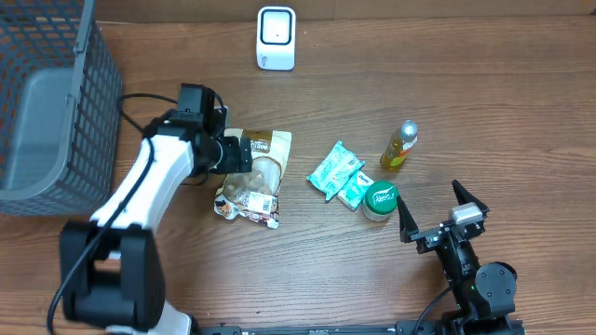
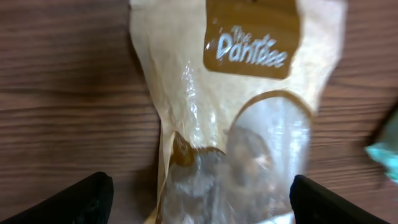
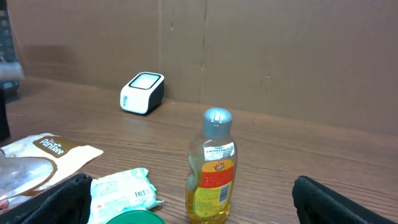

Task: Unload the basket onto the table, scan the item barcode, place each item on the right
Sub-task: 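Drag the brown snack bag right across the table with the left gripper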

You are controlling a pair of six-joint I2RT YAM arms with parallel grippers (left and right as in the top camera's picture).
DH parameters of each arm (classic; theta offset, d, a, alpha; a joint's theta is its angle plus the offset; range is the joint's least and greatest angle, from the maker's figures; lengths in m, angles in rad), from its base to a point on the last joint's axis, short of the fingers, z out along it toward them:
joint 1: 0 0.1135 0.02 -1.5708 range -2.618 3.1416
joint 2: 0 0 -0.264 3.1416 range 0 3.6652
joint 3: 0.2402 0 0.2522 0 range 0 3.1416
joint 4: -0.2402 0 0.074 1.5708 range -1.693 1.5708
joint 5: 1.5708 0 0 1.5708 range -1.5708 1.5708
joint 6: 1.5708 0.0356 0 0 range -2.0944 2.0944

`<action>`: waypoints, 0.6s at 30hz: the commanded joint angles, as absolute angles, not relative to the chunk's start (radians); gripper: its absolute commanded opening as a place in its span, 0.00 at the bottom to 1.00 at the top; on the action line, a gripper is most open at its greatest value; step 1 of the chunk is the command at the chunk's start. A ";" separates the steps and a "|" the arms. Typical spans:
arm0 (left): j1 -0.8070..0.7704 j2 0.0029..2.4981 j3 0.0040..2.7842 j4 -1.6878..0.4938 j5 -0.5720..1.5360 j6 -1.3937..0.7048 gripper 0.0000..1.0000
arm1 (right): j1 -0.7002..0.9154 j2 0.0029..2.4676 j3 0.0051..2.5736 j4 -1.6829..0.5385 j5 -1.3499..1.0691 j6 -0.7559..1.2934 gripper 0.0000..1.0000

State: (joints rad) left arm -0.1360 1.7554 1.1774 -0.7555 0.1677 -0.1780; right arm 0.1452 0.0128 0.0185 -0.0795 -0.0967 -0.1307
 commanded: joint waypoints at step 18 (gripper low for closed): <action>-0.138 1.867 1.194 -0.939 0.102 -0.406 0.68 | 0.142 0.003 0.008 -0.076 -0.091 -0.128 1.00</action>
State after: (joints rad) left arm -0.1375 1.8622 1.1790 -0.9264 0.1699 -0.2932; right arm 0.1455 0.0128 0.0185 -0.0795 -0.0971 -0.1307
